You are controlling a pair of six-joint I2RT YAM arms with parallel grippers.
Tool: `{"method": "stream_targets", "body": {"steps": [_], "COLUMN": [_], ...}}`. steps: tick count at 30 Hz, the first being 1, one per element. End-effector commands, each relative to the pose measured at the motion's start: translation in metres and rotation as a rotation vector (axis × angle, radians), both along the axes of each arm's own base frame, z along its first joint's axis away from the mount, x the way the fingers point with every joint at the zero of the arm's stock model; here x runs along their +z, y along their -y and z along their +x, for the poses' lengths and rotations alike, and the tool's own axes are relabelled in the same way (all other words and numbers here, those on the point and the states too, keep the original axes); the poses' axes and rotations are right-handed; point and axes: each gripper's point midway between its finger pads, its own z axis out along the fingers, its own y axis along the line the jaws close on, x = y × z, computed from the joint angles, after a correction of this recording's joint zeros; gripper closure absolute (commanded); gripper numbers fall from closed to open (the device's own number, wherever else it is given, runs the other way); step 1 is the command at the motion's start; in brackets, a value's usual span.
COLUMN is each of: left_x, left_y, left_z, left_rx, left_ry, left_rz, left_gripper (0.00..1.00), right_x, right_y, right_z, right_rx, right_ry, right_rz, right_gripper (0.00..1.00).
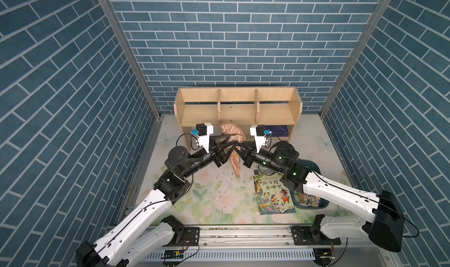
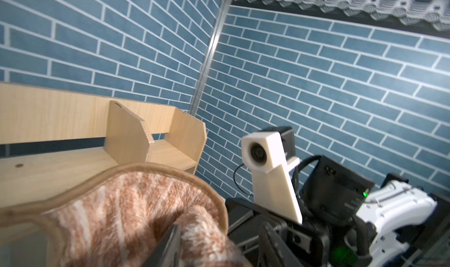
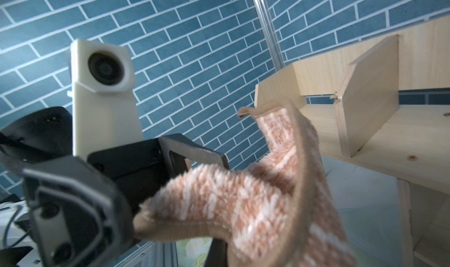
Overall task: Wipe the bookshelf clean with a cloth
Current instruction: Adjust the cleaning item.
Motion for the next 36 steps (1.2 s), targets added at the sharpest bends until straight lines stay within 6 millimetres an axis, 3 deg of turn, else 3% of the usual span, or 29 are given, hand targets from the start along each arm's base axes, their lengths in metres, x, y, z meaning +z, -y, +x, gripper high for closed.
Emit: {"method": "stream_targets", "body": {"steps": [1, 4, 6, 10, 15, 17, 20, 23, 25, 32, 34, 35, 36], "left_x": [0.001, -0.008, -0.011, -0.02, -0.025, -0.023, -0.021, -0.019, -0.016, -0.015, -0.014, -0.015, -0.015], "left_y": [0.009, 0.017, 0.02, 0.016, 0.018, 0.017, 0.015, 0.014, 0.014, 0.01, 0.002, -0.003, -0.01], "left_z": [-0.001, 0.003, -0.001, -0.007, -0.023, -0.031, -0.039, -0.039, -0.04, -0.027, -0.017, -0.011, -0.006], "left_rx": [-0.012, -0.039, -0.068, -0.069, -0.139, -0.171, -0.185, -0.173, -0.182, -0.106, -0.022, 0.024, 0.08], "left_ry": [0.057, 0.04, 0.039, 0.045, 0.07, 0.099, 0.132, 0.146, 0.158, 0.154, 0.15, 0.147, 0.15], "left_rz": [0.047, 0.077, 0.072, 0.073, 0.081, 0.081, 0.08, 0.074, 0.066, 0.058, 0.062, 0.067, 0.075], "left_gripper": [0.43, 0.54, 0.54, 0.42, 0.11, 0.05, 0.05, 0.13, 0.25, 0.8, 1.0, 1.0, 1.0], "right_x": [0.031, 0.042, 0.047, 0.052, 0.055, 0.059, 0.065, 0.072, 0.072, 0.063, 0.059, 0.056, 0.05], "right_y": [0.008, 0.018, 0.03, 0.042, 0.039, 0.038, 0.035, 0.032, 0.03, 0.025, 0.026, 0.026, 0.027], "right_z": [-0.025, -0.034, -0.035, -0.035, -0.04, -0.044, -0.05, -0.053, -0.053, -0.05, -0.045, -0.04, -0.028], "right_rx": [0.097, 0.11, 0.082, 0.073, 0.116, 0.144, 0.191, 0.219, 0.227, 0.245, 0.219, 0.185, 0.122], "right_ry": [0.038, 0.06, 0.072, 0.075, 0.076, 0.079, 0.085, 0.086, 0.078, 0.027, 0.011, -0.003, -0.031], "right_rz": [0.09, 0.128, 0.153, 0.176, 0.171, 0.173, 0.178, 0.188, 0.194, 0.212, 0.202, 0.188, 0.157], "right_gripper": [1.0, 1.0, 1.0, 1.0, 1.0, 1.0, 1.0, 1.0, 1.0, 1.0, 1.0, 1.0, 0.93]}}
